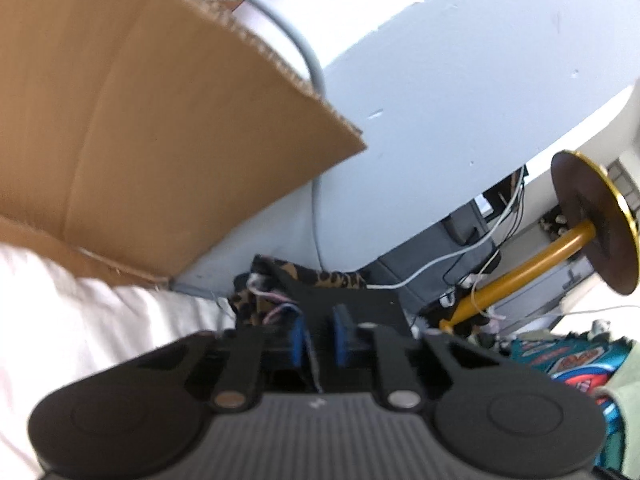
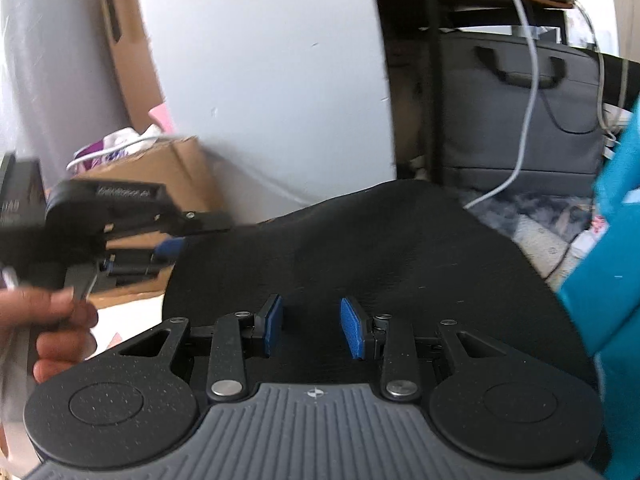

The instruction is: Fold clothes

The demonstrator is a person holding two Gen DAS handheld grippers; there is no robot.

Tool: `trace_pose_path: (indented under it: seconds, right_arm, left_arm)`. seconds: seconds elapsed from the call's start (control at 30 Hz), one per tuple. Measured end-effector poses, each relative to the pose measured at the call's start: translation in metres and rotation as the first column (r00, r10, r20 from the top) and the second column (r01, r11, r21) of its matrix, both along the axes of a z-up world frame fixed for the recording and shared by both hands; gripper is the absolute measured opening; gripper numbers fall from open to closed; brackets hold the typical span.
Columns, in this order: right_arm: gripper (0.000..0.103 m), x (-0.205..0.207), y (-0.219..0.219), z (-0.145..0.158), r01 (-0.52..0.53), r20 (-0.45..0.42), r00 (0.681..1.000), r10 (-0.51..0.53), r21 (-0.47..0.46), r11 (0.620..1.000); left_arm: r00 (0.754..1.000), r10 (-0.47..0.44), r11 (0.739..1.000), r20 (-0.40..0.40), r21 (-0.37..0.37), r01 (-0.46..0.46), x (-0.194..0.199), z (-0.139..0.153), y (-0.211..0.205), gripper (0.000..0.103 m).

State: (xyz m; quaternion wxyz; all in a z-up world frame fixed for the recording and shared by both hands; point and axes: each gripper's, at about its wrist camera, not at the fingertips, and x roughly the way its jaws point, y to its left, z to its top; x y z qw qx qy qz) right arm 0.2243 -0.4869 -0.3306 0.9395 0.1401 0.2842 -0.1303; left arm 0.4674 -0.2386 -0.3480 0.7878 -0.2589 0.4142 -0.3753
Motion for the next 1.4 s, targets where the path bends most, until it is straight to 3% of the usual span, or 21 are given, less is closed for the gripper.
trace_pose_path:
  seconds: [0.2,0.3,0.4,0.53,0.6,0.77,0.9,1.0,1.03,1.17,1.4]
  right_arm:
    - [0.039,0.026,0.007,-0.008,-0.040,-0.025,0.999,0.040,-0.014,0.999]
    - [0.039,0.042,0.001,-0.012,-0.033,-0.044,0.998,0.033,0.011,0.999]
    - [0.040,0.053,-0.001,-0.016,-0.026,-0.053,0.998,0.027,0.018,0.999]
    - [0.040,0.054,-0.003,-0.014,-0.004,-0.038,0.999,0.005,0.026,1.000]
    - [0.040,0.039,-0.005,-0.007,0.027,0.016,1.000,-0.027,0.013,1.000]
    - [0.040,0.007,-0.020,-0.003,0.068,0.044,0.997,-0.067,-0.024,0.997]
    - [0.040,-0.011,-0.043,-0.010,0.116,0.020,0.993,-0.115,-0.034,0.993]
    - [0.040,-0.020,-0.057,-0.023,0.137,-0.018,0.990,-0.138,-0.052,0.989]
    - [0.040,-0.024,-0.060,-0.028,0.141,-0.031,0.989,-0.144,-0.066,0.988]
    - [0.040,-0.043,-0.070,-0.042,0.173,-0.059,0.982,-0.178,-0.078,0.982]
    - [0.040,-0.073,-0.079,-0.049,0.248,-0.077,0.965,-0.251,-0.053,0.967]
  left_arm:
    - [0.997,0.025,0.994,0.070,0.106,-0.032,0.001,0.021,0.010,0.010]
    - [0.996,-0.017,0.991,0.087,0.131,0.005,-0.001,0.032,0.014,0.012]
    - [0.990,-0.076,0.985,0.119,0.161,0.056,-0.009,0.046,0.012,0.020]
    - [0.982,-0.135,0.978,0.133,0.177,0.111,-0.023,0.060,0.000,0.041]
    - [0.978,-0.162,0.976,0.133,0.166,0.139,-0.031,0.060,-0.008,0.041]
    - [0.965,-0.228,0.963,0.131,0.178,0.204,-0.055,0.048,-0.035,0.030]
    - [0.952,-0.277,0.942,0.131,0.233,0.242,-0.070,0.030,-0.048,0.030]
    - [0.957,-0.259,0.938,0.129,0.269,0.218,-0.068,0.014,-0.049,0.013]
    - [0.959,-0.253,0.937,0.129,0.281,0.209,-0.067,0.009,-0.050,0.003]
    - [0.962,-0.244,0.933,0.125,0.301,0.198,-0.063,0.000,-0.052,0.003]
    - [0.955,-0.256,0.898,0.150,0.402,0.178,-0.066,0.009,-0.067,0.003]
